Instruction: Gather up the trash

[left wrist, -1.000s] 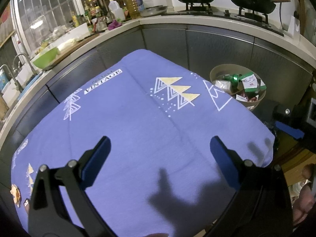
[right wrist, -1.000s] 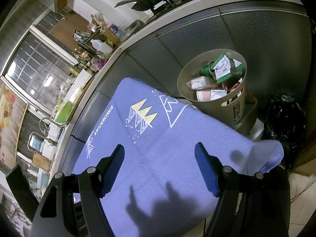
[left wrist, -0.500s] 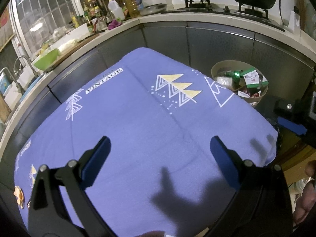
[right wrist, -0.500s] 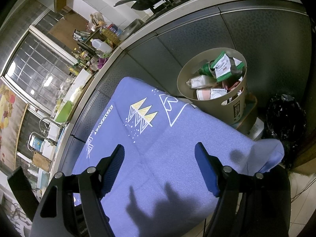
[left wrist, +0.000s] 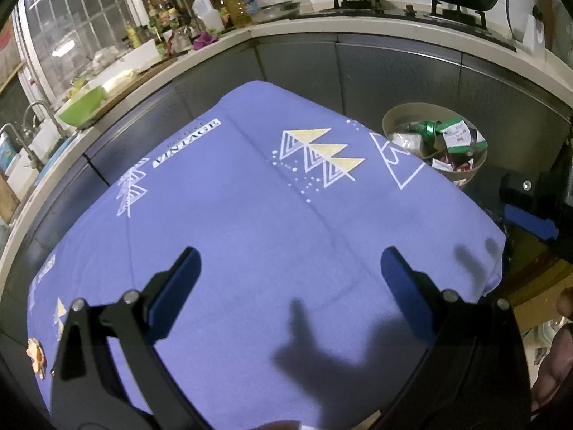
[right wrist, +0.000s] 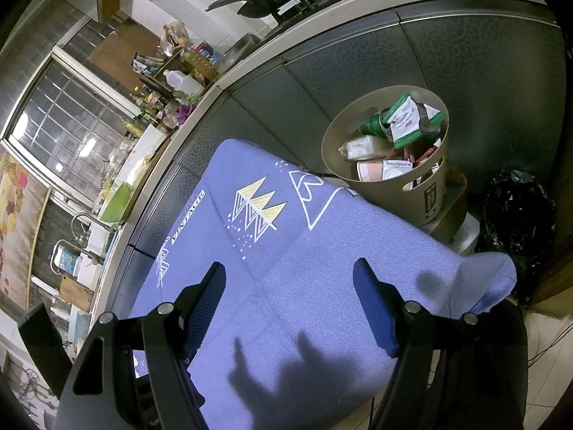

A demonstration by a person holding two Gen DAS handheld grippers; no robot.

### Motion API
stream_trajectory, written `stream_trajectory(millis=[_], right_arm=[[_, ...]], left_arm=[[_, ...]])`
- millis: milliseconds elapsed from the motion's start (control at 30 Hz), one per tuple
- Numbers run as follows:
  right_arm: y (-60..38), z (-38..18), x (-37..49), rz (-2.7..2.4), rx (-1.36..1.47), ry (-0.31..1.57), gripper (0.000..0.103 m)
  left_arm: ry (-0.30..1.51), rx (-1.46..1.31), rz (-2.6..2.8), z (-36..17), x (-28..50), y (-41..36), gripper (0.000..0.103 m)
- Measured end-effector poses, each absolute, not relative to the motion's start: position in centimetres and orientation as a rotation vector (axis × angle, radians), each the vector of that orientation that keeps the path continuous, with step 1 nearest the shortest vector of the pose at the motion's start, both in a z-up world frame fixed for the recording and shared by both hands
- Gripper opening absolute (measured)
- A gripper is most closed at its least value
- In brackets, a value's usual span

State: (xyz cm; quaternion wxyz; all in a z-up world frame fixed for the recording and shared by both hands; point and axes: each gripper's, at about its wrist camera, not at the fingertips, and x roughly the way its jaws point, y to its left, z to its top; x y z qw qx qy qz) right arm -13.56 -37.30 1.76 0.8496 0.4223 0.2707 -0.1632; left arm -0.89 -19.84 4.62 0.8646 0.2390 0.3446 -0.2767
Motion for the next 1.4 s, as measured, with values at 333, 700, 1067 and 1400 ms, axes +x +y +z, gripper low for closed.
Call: stream_trajectory(millis=[333, 700, 1067, 1400], right_arm=[[-37.36, 1.78, -13.52, -0.343, 0.89, 0.571, 0.07], [-37.24, 1.44, -13.67, -0.346, 0.894, 0.574, 0.07], [-36.99, 1.24, -13.75, -0.346, 0.897, 0.576, 0.07], [-37.17, 1.28, -13.71, -0.345, 0.898, 0.577, 0.07]], left_arm=[[0.722, 0.507, -0.579, 4.56, -1.01, -19.94, 0.097], [0.726, 0.508, -0.581, 4.39, -0.97, -19.92, 0.097], [0.727, 0.516, -0.584, 3.89, -1.0, -19.78, 0.097], [0.745, 0.516, -0.609, 3.64, -1.05, -19.77, 0.097]])
